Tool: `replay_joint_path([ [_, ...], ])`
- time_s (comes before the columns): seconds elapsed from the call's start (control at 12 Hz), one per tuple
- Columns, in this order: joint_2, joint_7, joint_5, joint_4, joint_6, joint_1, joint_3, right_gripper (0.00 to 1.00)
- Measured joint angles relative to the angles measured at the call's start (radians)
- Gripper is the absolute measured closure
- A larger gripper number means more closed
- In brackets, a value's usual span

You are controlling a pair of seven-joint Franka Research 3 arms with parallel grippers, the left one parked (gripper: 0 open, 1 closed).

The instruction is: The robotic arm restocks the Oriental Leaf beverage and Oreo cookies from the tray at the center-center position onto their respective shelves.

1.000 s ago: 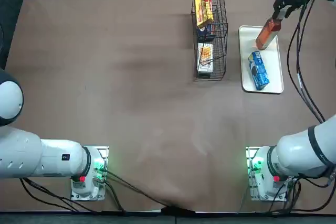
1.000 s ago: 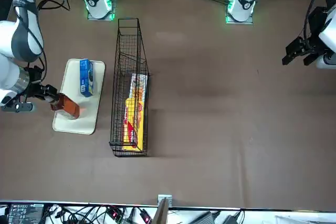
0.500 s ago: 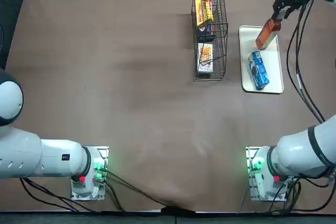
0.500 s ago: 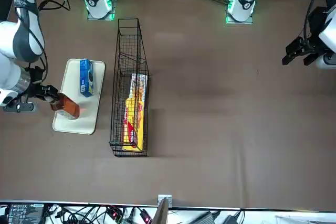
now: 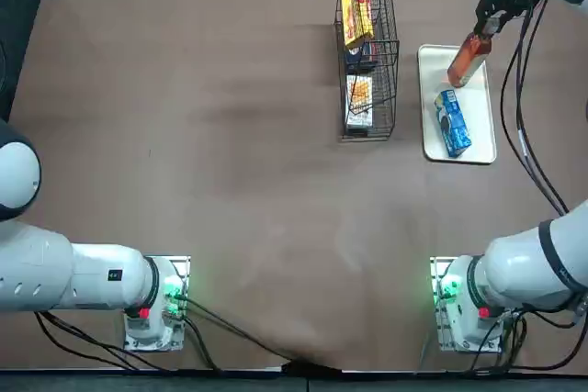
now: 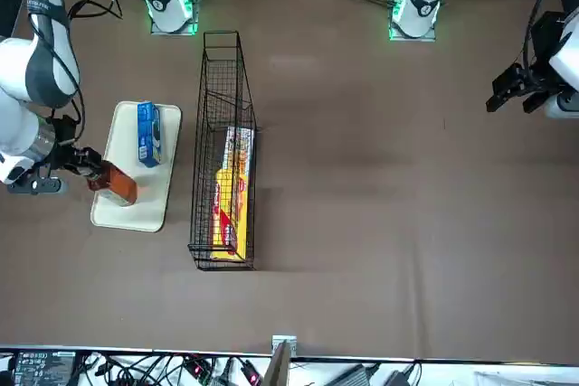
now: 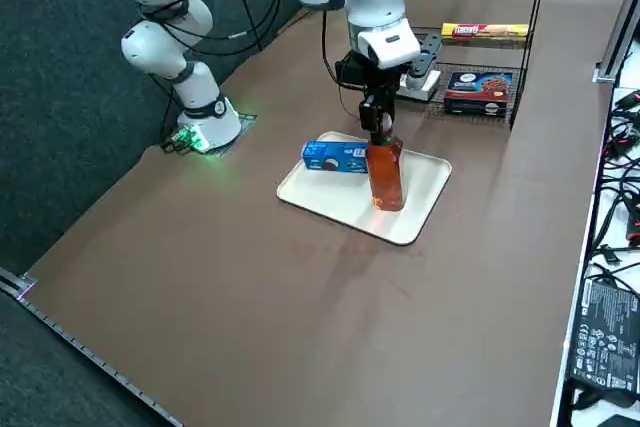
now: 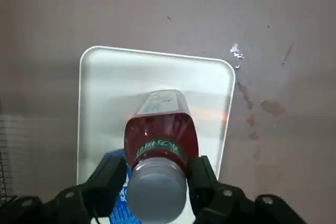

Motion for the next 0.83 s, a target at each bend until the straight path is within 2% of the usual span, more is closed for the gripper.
replay_joint_path([
  [0.83, 0.013, -0.001, -0.001, -0.005, 0.017, -0.001, 0.0, 0.3],
])
